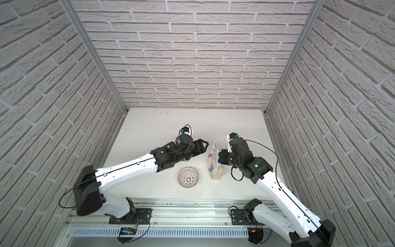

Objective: Pour the oats into the breakfast bowl
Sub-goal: Open the oats bag at the center of the board.

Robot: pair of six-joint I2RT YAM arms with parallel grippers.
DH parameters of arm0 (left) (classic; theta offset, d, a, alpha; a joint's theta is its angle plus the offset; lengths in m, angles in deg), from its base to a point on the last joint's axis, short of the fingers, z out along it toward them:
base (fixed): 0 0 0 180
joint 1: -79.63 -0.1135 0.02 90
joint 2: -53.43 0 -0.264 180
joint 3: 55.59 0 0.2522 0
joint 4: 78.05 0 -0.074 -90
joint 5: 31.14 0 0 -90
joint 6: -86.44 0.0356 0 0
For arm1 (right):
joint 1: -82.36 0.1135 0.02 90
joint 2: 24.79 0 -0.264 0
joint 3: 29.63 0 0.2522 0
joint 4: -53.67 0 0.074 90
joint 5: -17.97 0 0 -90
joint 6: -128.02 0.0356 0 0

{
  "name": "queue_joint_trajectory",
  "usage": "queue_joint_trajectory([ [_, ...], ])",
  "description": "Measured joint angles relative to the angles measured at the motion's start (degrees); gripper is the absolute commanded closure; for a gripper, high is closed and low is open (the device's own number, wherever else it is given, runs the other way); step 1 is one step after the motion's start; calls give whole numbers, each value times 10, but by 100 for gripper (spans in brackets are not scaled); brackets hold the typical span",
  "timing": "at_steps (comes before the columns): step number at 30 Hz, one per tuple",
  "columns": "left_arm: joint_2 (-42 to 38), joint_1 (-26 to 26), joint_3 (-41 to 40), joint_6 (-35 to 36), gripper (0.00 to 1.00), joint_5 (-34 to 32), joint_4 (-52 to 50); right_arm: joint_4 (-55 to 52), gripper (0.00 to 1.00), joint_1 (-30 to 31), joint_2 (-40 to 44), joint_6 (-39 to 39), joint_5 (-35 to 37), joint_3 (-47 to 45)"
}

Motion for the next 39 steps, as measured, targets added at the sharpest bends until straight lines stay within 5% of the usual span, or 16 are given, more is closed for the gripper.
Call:
queue_joint_trajectory([
  [10, 62, 15, 66, 5, 47, 28, -3, 24, 97, 0, 7, 3, -5, -17],
  [39, 92, 36, 75, -2, 70, 52, -24, 49, 96, 0, 10, 16, -14, -32],
])
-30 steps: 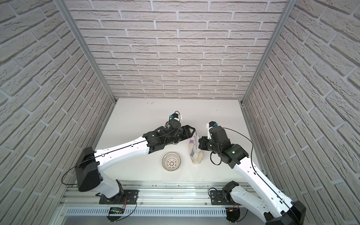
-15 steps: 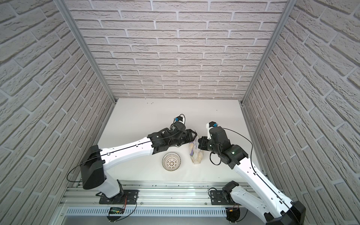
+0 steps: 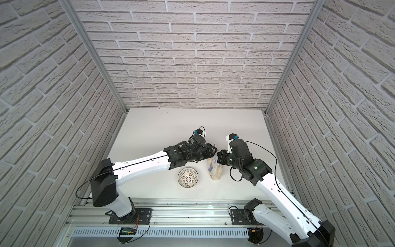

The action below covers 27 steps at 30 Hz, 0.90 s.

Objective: Pour the oats into the breakfast bowl
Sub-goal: Open the oats bag at the center of the board.

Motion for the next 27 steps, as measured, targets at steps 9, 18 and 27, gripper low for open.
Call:
queue_joint_trajectory([
  [9, 6, 2, 5, -4, 81, 7, -2, 0, 96, 0, 0, 0, 1, 0],
  [18, 6, 6, 10, -7, 99, -3, -16, -3, 96, 0, 0, 0, 4, 0],
  [27, -7, 9, 11, -9, 100, -35, -53, -16, 97, 0, 13, -1, 36, 0],
])
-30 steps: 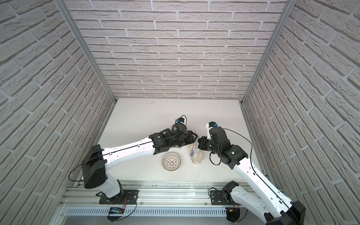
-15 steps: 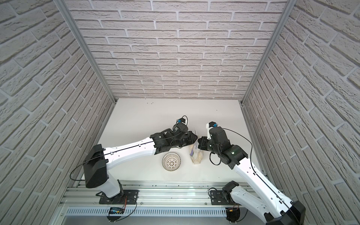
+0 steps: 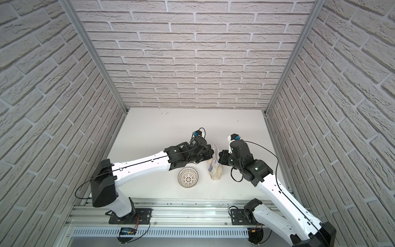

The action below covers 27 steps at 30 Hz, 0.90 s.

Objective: Pour the oats into the breakfast bowl
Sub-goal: Open the oats bag at the center of the board.

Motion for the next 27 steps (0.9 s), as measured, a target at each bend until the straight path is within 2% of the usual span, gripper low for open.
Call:
queue_joint_trajectory([
  [7, -25, 1, 1, 6, 100, -5, -29, -33, 97, 0, -7, -20, 2, 26],
  [9, -25, 1, 1, 7, 85, -6, -32, -37, 92, 0, -14, -26, -4, 31],
  [12, -25, 0, 5, 8, 60, -7, -32, -42, 70, 0, -20, -33, -13, 33],
  [14, -26, -1, 9, 9, 51, -9, -30, -50, 56, -1, -20, -37, -19, 33],
  [16, -26, -3, 11, 16, 42, -14, -30, -59, 49, -1, -20, -40, -26, 35],
  [21, -27, -6, 14, 26, 39, -24, -37, -71, 50, -1, -21, -47, -31, 42],
  [27, -11, -7, 43, 28, 40, -26, -47, -83, 63, -1, -37, -50, -27, 42],
])
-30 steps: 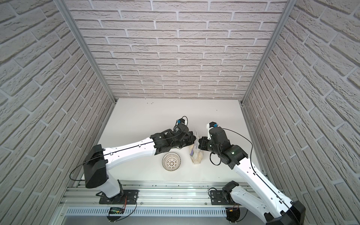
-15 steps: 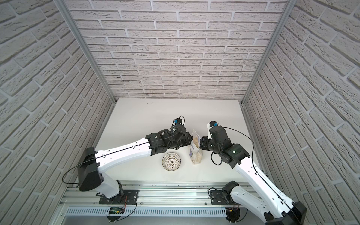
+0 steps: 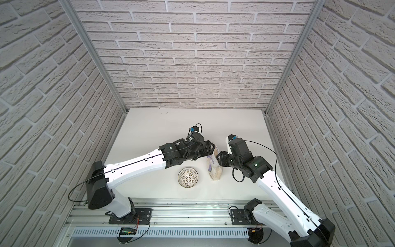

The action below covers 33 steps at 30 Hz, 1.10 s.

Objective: Pour the oats into the breakfast bowl
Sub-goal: Open the oats bag at the center of the board.

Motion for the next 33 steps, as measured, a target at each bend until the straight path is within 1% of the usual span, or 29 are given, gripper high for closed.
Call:
queue_joint_trajectory([
  [3, 20, 0, 16, 3, 43, 2, -4, 0, 70, 0, -4, -2, 0, 0],
  [5, 35, 0, 29, 5, 44, 2, -15, 1, 73, 0, -5, -3, 1, 0],
  [9, 55, 0, 43, 9, 53, -9, -38, 2, 84, 0, -9, -8, 5, 2],
  [12, 62, 0, 43, 11, 54, -13, -50, 3, 90, 0, -11, -10, 6, 5],
  [13, 66, -1, 48, 12, 56, -12, -54, 5, 93, 0, -12, -10, 6, 6],
  [14, 74, -2, 57, 12, 64, -10, -58, 6, 96, 0, -13, -11, 6, 6],
  [17, 94, -7, 83, 19, 76, -4, -70, 7, 96, 0, -15, -14, 7, 7],
  [21, 100, -17, 105, 35, 98, 1, -91, 1, 96, 0, -21, -23, 19, 17],
  [22, 100, -20, 114, 41, 100, 4, -100, -2, 97, 0, -23, -27, 27, 21],
  [26, 102, -29, 155, 56, 100, 20, -159, -6, 96, 0, -34, -42, 71, 39],
  [33, 122, -46, 268, 86, 100, 34, -262, 12, 96, 1, -64, -72, 145, 83],
])
